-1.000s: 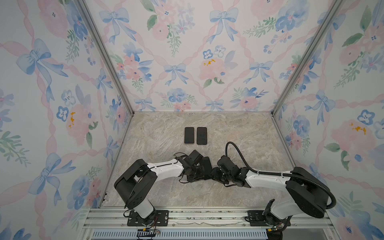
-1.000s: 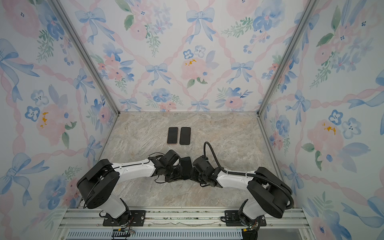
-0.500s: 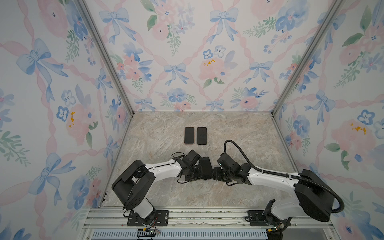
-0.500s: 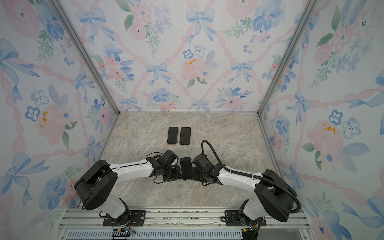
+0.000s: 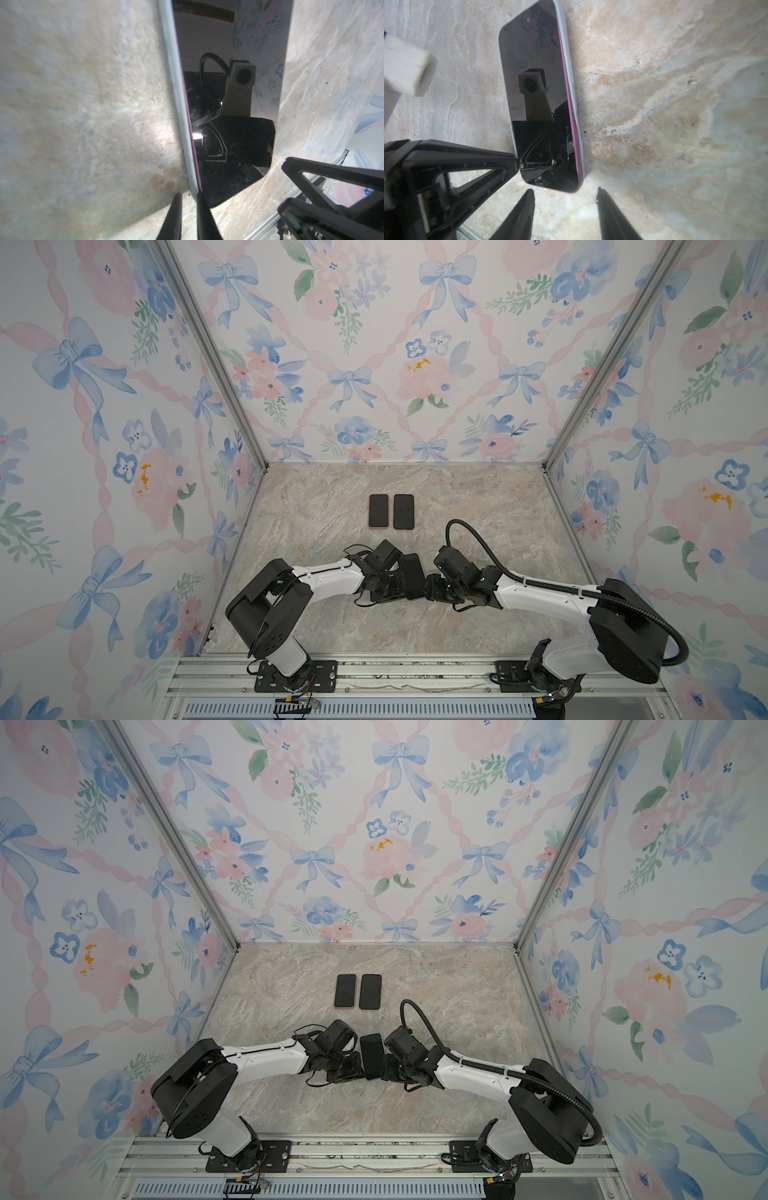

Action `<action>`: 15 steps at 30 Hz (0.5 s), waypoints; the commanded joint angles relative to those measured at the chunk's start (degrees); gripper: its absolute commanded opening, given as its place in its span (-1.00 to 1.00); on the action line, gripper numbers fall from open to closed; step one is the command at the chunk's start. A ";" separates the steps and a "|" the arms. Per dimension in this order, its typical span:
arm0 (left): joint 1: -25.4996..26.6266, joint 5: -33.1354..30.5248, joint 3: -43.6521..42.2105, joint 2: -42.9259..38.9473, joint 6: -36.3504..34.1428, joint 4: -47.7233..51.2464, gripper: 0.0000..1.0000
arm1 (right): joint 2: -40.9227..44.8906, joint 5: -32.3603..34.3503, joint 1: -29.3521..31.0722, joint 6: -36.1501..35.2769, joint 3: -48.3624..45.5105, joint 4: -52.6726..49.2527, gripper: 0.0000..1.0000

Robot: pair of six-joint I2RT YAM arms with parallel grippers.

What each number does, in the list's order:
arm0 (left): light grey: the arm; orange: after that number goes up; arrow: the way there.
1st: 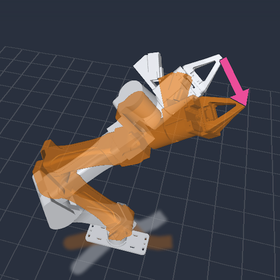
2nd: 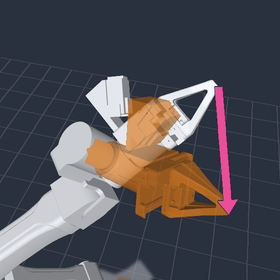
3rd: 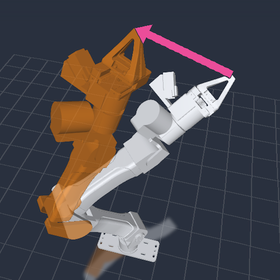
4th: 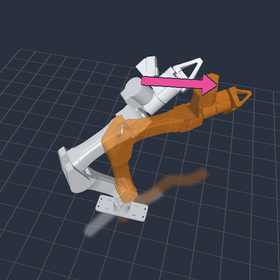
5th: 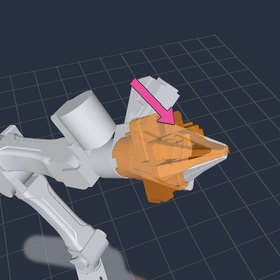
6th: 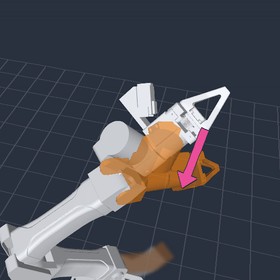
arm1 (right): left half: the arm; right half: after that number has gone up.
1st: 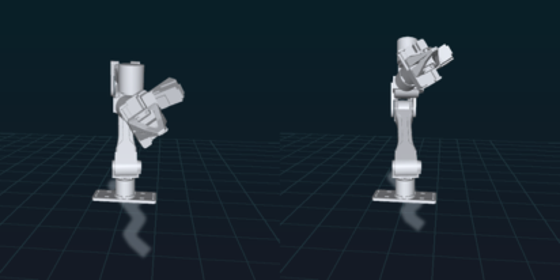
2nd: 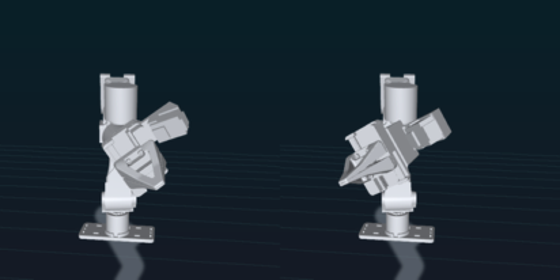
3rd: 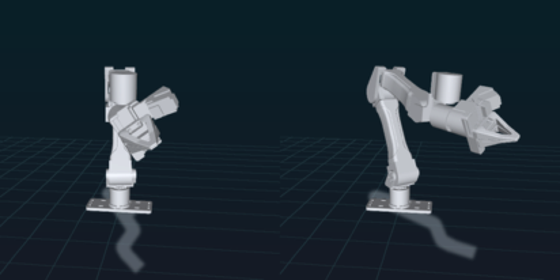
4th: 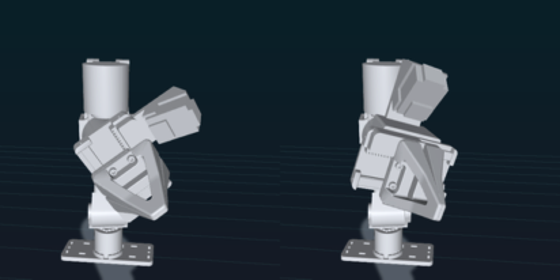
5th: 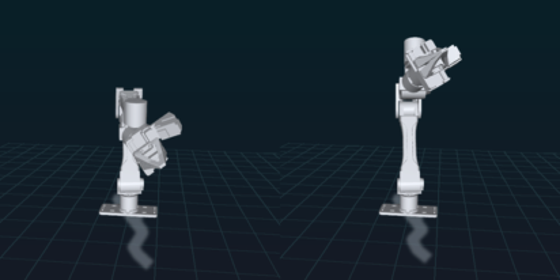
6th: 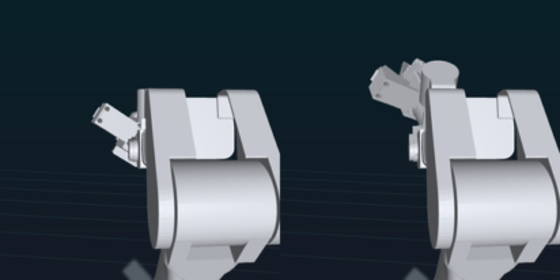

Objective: Put the phone into the phone case

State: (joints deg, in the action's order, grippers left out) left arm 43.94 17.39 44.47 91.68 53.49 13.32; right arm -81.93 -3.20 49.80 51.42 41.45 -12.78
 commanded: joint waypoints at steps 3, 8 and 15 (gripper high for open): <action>0.75 -0.17 0.20 -0.42 -1.14 1.38 -0.61 | -0.51 -0.19 -0.40 -1.53 2.08 -1.83 0.03; 0.70 1.55 2.00 0.17 -1.37 1.50 -0.52 | -2.36 -0.39 -0.41 -1.93 2.75 -1.05 0.03; 0.88 2.31 2.12 3.56 -1.73 1.52 -0.59 | -3.15 -0.97 -0.40 -2.02 2.87 -0.91 0.04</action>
State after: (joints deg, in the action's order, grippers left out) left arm 44.49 19.51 46.09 93.43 52.86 13.39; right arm -84.68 -3.84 49.80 50.28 43.09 -12.88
